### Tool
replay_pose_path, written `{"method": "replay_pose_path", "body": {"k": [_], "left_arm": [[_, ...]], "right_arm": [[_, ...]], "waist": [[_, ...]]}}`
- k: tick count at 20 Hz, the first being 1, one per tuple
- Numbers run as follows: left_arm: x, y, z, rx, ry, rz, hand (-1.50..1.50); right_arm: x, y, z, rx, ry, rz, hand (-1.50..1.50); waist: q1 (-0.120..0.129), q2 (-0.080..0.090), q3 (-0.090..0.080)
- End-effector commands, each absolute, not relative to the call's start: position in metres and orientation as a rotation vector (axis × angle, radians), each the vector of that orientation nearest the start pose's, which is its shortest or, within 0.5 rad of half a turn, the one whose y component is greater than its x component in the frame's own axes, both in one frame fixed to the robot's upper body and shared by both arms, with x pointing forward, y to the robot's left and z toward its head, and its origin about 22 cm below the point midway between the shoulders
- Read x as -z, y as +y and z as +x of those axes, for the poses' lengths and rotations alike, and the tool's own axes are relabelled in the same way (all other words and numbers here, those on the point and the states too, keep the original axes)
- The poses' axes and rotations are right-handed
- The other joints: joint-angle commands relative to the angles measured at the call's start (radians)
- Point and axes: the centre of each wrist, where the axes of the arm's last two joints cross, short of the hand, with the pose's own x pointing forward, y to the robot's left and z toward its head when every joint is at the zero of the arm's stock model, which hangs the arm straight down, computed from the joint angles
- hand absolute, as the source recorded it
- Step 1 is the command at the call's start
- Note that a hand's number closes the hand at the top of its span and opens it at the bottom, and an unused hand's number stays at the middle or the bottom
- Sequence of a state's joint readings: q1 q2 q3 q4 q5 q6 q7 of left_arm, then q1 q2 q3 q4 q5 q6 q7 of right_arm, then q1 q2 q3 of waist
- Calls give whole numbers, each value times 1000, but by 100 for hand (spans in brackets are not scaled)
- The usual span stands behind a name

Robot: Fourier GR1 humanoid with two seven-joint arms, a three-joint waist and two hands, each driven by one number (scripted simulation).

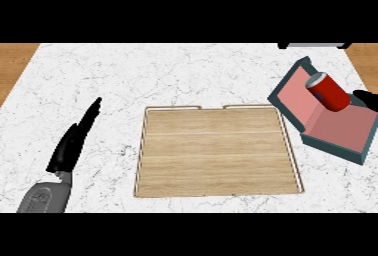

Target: Pick the can from the tray and place it in the cardboard box

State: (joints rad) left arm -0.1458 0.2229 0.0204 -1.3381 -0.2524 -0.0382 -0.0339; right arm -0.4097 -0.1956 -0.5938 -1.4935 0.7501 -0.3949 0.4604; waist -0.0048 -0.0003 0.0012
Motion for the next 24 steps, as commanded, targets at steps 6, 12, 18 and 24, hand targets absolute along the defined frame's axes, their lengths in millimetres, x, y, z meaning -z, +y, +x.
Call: {"method": "replay_pose_path", "body": {"k": [6,12,18,24], "left_arm": [[3,278,274,406,-1469,339,0],[-5,280,279,422,-1468,325,0],[3,295,269,415,-1453,332,0],[-1,284,284,404,-1483,316,0]], "right_arm": [[-78,-427,221,616,-1419,-1311,-150],[-75,-455,193,729,-1460,-1386,-150],[-60,-471,121,736,-1469,-1366,-150],[-18,-488,96,689,-1441,-1393,-150]], "waist": [[-6,-1,0],[0,-1,-1],[-5,-2,-1],[-2,0,-1]]}}
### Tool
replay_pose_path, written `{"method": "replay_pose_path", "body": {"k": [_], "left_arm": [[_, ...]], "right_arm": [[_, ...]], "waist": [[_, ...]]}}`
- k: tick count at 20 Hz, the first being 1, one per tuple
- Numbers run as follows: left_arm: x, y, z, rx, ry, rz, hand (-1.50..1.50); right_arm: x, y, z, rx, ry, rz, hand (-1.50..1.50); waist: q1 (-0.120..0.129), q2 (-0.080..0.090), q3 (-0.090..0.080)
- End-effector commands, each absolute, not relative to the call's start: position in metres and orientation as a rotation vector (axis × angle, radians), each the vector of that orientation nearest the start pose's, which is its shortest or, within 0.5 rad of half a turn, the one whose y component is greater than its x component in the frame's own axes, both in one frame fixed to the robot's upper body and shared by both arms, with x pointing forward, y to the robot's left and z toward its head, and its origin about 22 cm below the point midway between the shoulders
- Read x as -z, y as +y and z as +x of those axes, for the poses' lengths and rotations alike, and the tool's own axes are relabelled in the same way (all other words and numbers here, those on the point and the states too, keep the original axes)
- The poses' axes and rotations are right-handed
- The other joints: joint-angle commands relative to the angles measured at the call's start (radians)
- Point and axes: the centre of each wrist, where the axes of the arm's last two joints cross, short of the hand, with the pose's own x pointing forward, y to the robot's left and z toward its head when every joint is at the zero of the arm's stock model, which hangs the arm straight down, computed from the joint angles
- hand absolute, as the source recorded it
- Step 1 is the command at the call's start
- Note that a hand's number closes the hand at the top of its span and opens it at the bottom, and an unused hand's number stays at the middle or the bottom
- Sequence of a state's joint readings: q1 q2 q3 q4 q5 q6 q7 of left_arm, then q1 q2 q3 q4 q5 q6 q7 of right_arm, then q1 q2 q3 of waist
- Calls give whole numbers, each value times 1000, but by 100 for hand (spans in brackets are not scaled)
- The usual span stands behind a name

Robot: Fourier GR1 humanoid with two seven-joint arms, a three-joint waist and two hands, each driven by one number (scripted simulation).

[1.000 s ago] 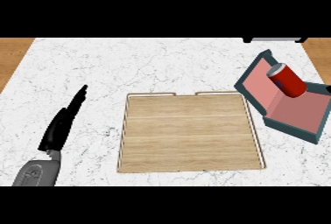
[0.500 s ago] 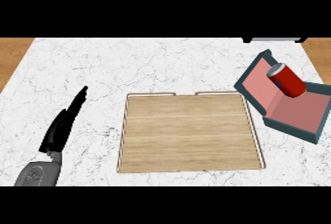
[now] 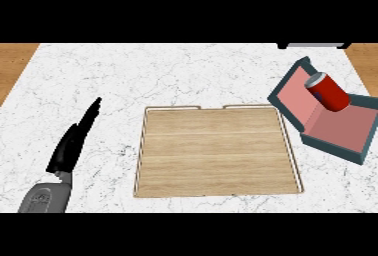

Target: Pick the can from the tray and place it in the cardboard box

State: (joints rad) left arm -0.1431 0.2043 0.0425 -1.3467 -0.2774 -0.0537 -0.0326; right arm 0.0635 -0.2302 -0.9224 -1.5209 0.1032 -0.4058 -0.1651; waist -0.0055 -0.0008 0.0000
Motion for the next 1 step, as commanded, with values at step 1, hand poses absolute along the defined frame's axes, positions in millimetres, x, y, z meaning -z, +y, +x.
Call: {"method": "replay_pose_path", "body": {"k": [1], "left_arm": [[18,301,259,399,-1474,313,0]], "right_arm": [[-39,-478,109,652,-1431,-1390,-150]], "waist": [[3,0,0]]}}
